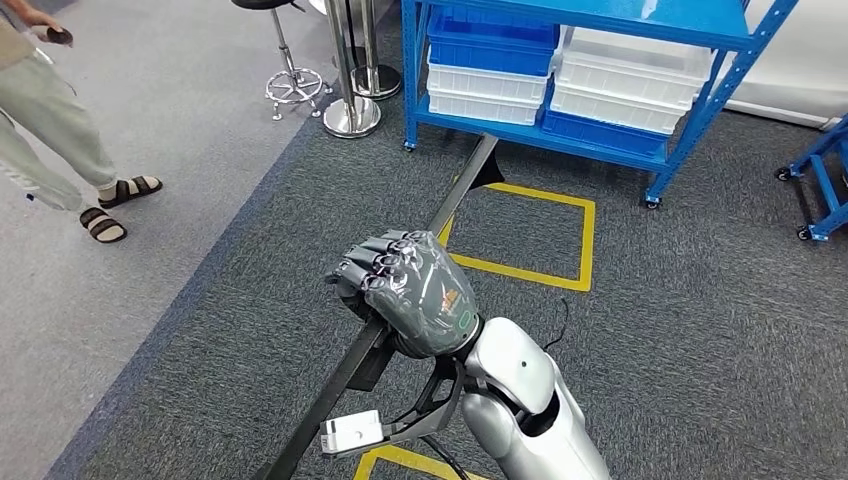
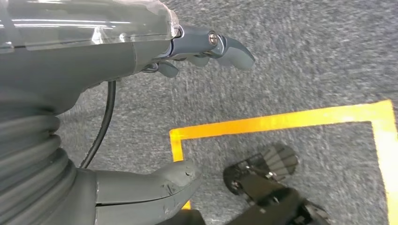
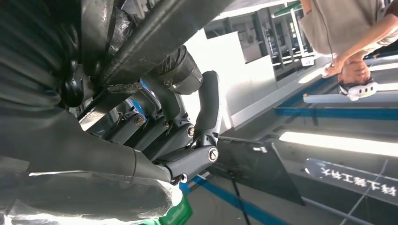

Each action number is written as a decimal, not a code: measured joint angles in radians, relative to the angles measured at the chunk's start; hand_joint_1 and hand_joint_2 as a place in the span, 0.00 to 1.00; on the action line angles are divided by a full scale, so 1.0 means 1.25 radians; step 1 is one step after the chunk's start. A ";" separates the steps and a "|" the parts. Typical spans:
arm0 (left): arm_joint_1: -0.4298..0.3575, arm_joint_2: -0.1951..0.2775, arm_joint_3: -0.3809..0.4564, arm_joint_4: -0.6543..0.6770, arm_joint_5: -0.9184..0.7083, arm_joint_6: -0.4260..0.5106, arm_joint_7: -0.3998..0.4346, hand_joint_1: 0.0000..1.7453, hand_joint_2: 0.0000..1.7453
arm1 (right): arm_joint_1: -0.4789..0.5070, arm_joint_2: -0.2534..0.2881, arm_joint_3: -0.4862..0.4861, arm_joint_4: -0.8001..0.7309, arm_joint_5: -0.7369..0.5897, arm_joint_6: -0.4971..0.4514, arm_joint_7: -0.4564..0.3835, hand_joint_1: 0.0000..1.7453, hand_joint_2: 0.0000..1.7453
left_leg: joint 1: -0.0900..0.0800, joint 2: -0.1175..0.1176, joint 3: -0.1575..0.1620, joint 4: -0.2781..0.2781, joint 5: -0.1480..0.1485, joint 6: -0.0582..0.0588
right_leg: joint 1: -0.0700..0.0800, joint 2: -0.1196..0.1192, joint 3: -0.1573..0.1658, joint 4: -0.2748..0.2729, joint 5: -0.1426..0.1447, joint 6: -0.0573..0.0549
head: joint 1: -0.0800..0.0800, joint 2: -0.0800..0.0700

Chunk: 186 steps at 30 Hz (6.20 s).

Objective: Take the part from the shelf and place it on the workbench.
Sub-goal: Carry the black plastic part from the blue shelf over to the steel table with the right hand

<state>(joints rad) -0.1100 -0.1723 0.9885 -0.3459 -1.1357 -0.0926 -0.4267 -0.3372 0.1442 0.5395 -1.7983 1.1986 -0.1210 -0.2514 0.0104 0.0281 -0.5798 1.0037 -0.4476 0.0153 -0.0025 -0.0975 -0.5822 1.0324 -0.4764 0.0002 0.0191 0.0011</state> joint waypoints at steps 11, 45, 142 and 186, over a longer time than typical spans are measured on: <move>-0.009 -0.001 -0.036 0.000 -0.025 -0.007 0.016 0.00 1.00 | 0.044 -0.034 -0.034 -0.052 0.035 -0.006 0.017 1.00 1.00 | 0.003 -0.105 -0.011 0.011 0.007 0.006 | -0.009 0.133 -0.013 0.025 0.002 -0.001 | 0.000 0.000; -0.011 -0.002 -0.106 -0.008 -0.015 -0.019 0.043 0.00 1.00 | 0.133 -0.061 -0.097 -0.132 0.054 -0.055 0.019 1.00 1.00 | 0.006 -0.134 -0.027 0.013 0.013 -0.007 | -0.011 0.136 -0.002 0.000 0.005 -0.004 | 0.000 0.000; 0.021 -0.028 -0.092 -0.015 0.055 -0.023 0.015 0.00 1.00 | 0.277 -0.151 -0.358 -0.281 0.139 -0.054 0.068 1.00 1.00 | -0.004 -0.037 -0.113 0.197 -0.086 -0.010 | 0.002 0.063 0.034 -0.044 0.011 -0.024 | 0.000 0.000; 0.032 -0.016 -0.027 -0.015 0.039 -0.010 -0.018 0.00 1.00 | 0.124 -0.410 -0.725 -0.108 0.168 0.043 0.118 1.00 1.00 | -0.007 -0.021 -0.002 0.000 0.003 0.033 | -0.011 0.039 -0.010 0.072 -0.067 0.025 | 0.000 0.000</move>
<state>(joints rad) -0.0701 -0.1919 0.9553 -0.3647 -1.0865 -0.1047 -0.4495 -0.1826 -0.3684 -0.3669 -1.9337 1.4092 -0.0674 -0.1043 0.0022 0.0019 -0.5818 1.0033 -0.4438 0.0560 -0.0161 -0.0483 -0.5946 1.1223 -0.5600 0.0318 0.0195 0.0012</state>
